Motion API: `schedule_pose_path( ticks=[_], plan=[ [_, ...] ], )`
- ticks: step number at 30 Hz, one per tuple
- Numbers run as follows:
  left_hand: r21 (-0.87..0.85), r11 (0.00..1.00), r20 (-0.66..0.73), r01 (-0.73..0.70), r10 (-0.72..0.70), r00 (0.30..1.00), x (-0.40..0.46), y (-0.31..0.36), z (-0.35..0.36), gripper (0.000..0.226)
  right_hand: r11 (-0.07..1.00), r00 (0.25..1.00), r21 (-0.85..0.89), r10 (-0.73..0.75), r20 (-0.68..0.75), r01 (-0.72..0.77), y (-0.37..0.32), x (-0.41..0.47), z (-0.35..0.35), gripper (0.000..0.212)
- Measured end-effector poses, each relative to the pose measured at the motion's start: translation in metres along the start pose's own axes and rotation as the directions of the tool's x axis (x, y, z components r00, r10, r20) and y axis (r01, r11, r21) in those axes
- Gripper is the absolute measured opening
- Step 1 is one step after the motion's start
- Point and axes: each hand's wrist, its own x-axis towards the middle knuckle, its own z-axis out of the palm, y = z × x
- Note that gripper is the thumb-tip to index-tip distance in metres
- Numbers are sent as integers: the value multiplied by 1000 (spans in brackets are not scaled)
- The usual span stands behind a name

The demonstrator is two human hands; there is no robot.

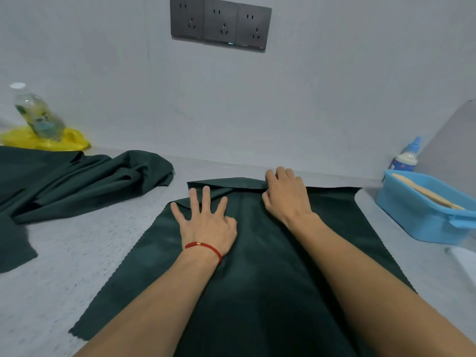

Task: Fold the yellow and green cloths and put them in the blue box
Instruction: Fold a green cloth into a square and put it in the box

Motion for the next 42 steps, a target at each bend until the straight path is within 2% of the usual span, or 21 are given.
schedule_pose_path(
  ticks=[1,2,4,5,7,10,14,17,20,23,26,28,30,32,36,38,40,42],
  plan=[
    [8,1000,-12,-10,10,1000,0,0,0,62,999,1000,36,14,15,-14,-2,-3,1,24],
    [19,1000,-18,-23,23,1000,0,0,1,61,994,996,98,45,75,-52,-1,-4,4,28],
    [33,999,-27,-43,44,999,0,-1,0,60,968,947,201,83,312,-151,5,-5,6,49],
    [41,998,-29,-52,54,998,0,-1,0,59,958,923,236,67,379,-166,10,-7,5,58],
    [71,995,-24,-76,78,997,0,1,1,58,962,934,257,-2,358,-97,11,-9,4,64],
    [44,997,32,-69,68,997,-1,2,1,60,963,952,269,-83,296,0,1,-7,-4,58],
    [-24,1000,151,10,-6,988,-4,0,-6,61,974,904,214,-28,427,-70,-19,-25,-5,59],
    [-15,999,226,34,-29,974,-17,4,-12,61,962,865,251,-31,501,-111,-16,-57,6,67],
    [8,999,252,50,-51,966,-27,10,-15,63,955,862,286,-79,501,-79,-1,-70,3,66],
    [92,996,178,-15,-2,984,-23,8,-20,62,953,850,301,-132,509,-33,8,-80,-4,66],
    [245,965,120,-92,65,991,6,-9,-32,58,952,889,292,-52,455,-94,19,-107,1,67],
    [322,946,83,-45,20,996,27,-29,-48,56,945,893,288,11,450,-157,18,-115,2,67],
    [280,960,103,8,-39,994,36,-38,-54,57,947,886,271,31,464,-175,14,-114,0,67],
    [227,974,140,-12,-20,990,26,-28,-49,56,949,882,264,32,470,-175,11,-108,-2,67],
    [42,983,108,-176,171,979,-21,-2,-20,54,945,876,295,-18,482,-142,13,-97,-7,66],
    [-18,979,122,-201,202,972,-34,-1,-11,57,926,897,373,-118,426,-56,13,-97,-16,64],
    [-17,985,151,-172,173,973,-33,-6,-13,58,900,923,430,-217,319,63,8,-109,-28,61],
    [35,990,192,-134,125,974,-25,-9,-24,58,918,938,382,-223,264,111,5,-134,-37,69]
  ],
)
